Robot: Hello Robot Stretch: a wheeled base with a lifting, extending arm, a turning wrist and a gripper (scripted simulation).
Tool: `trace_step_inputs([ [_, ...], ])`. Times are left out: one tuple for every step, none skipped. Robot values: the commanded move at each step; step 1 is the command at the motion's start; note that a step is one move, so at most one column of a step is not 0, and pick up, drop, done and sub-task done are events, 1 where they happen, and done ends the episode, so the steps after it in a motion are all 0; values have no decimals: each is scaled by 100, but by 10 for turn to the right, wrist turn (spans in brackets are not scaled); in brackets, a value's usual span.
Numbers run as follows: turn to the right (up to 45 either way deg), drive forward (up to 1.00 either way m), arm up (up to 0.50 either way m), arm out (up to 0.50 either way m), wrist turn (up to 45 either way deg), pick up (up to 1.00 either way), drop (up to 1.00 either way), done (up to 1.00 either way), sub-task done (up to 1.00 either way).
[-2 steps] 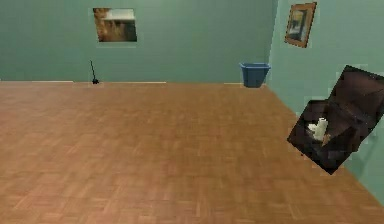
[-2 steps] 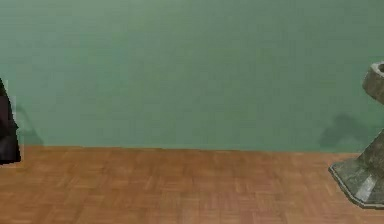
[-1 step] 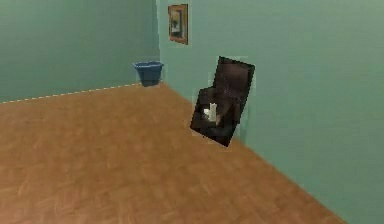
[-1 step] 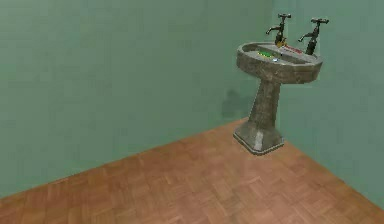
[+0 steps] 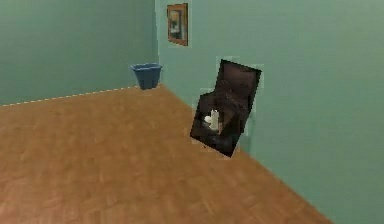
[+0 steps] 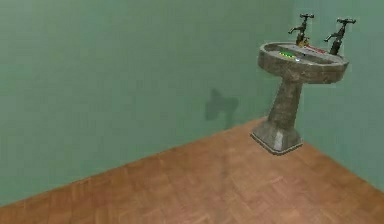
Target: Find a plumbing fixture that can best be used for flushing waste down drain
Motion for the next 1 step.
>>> trace_step_inputs([
  [60, 0, 0, 0, 0, 0, 0, 0, 0],
])
